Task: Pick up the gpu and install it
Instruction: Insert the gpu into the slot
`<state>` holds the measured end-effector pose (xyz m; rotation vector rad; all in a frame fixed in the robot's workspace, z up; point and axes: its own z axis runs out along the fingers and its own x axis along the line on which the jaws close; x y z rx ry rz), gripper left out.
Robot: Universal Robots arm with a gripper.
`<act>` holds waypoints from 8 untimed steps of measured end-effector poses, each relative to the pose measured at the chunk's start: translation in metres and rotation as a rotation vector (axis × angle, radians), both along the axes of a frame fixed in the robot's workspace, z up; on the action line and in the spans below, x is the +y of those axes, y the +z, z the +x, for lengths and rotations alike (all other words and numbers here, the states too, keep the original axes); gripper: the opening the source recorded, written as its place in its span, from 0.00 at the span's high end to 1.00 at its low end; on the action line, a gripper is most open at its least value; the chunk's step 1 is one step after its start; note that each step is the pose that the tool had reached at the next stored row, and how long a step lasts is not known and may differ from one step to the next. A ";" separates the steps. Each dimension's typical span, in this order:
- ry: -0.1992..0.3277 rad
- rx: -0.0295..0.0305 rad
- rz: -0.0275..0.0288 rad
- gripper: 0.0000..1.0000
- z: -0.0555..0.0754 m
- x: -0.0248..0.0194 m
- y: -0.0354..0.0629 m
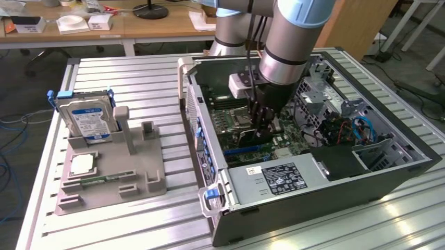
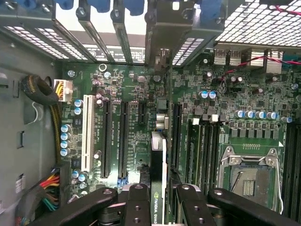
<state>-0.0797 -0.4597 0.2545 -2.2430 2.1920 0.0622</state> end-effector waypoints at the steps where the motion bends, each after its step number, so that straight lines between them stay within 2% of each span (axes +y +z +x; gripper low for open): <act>1: 0.000 0.0000 0.0001 0.74 0.000 0.0000 -0.0001; 8: 0.000 0.0000 0.0000 0.74 -0.003 0.0000 -0.0006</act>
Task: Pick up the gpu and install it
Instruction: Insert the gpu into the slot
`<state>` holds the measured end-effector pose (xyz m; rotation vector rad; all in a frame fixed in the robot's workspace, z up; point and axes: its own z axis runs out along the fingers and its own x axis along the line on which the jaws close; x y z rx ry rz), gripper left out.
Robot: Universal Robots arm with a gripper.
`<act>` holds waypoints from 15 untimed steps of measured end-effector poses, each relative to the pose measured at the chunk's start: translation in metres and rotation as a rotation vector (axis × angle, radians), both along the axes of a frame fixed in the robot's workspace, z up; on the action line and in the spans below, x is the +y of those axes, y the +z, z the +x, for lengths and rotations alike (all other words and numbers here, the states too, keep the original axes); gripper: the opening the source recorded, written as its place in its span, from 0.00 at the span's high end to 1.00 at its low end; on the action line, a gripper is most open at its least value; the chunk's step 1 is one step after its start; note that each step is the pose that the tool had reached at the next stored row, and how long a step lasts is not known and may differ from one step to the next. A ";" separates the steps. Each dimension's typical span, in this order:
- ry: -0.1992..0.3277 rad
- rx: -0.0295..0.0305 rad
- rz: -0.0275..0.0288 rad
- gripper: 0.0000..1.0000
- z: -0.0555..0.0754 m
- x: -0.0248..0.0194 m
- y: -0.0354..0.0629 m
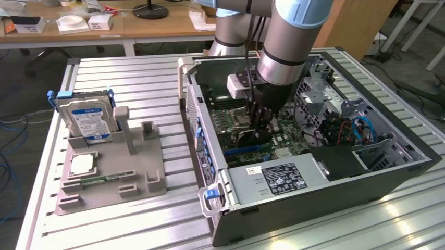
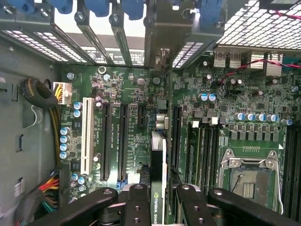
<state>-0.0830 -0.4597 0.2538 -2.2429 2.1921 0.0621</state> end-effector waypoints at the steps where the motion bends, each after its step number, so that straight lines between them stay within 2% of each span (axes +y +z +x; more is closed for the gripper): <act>1: 0.000 0.0001 -0.0002 0.74 0.000 0.0000 -0.0001; 15: 0.000 0.0003 0.0003 0.74 -0.001 -0.0001 -0.0035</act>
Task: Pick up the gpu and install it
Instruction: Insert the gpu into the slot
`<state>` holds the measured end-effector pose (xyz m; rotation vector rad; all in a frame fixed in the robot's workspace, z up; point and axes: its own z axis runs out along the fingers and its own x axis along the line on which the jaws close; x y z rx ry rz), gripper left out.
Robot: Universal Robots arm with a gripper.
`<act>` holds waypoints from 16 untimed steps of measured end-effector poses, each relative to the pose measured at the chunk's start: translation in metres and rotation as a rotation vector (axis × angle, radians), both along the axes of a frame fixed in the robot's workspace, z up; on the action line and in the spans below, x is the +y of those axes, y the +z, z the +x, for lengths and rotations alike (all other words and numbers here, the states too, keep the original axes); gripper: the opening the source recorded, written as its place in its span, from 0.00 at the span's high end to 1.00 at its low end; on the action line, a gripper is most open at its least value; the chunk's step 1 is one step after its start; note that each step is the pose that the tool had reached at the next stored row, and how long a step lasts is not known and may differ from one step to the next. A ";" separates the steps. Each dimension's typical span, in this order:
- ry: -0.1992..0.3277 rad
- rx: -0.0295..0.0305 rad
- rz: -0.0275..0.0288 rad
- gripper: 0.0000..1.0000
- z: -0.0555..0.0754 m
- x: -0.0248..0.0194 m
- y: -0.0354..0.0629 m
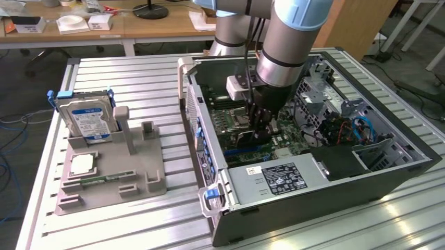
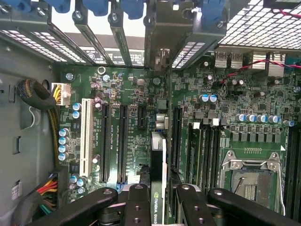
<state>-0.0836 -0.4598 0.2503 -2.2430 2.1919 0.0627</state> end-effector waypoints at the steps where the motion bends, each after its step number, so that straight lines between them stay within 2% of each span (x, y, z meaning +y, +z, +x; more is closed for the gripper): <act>1: 0.000 -0.0001 0.0002 0.74 0.000 0.0000 -0.0001; 16: 0.000 -0.0001 0.0005 0.74 0.000 -0.0001 0.0032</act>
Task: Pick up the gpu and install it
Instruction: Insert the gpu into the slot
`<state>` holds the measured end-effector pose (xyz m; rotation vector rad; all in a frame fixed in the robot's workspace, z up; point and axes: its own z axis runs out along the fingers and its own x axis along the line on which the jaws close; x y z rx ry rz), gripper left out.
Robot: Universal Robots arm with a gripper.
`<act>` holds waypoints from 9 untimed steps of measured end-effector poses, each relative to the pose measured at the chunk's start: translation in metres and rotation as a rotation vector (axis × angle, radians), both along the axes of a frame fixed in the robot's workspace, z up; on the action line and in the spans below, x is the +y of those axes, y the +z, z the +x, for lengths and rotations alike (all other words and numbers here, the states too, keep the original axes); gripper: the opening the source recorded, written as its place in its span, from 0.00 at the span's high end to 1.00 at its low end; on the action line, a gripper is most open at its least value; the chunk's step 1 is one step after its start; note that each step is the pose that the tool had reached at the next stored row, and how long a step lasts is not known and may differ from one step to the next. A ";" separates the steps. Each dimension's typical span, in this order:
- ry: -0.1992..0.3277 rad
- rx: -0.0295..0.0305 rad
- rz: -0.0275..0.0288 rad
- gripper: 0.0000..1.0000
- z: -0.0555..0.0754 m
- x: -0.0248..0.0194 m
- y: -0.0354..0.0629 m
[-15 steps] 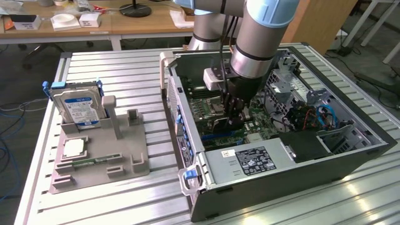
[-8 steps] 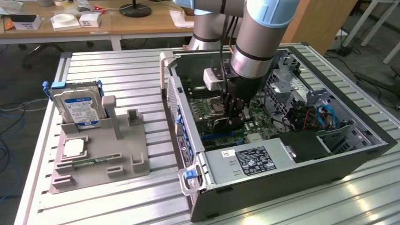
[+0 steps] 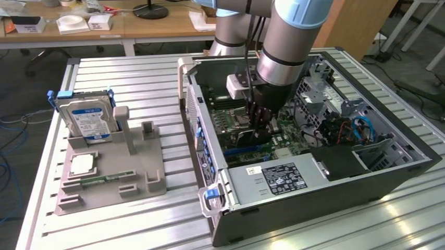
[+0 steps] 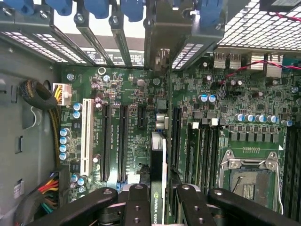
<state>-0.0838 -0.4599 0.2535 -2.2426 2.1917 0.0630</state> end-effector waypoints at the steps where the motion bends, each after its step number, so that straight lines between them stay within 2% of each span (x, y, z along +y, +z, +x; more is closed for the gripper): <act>1: 0.000 0.0000 -0.0001 0.74 0.000 -0.0003 0.0000; 9: -0.010 -0.0001 0.0001 0.74 0.000 -0.0011 -0.0002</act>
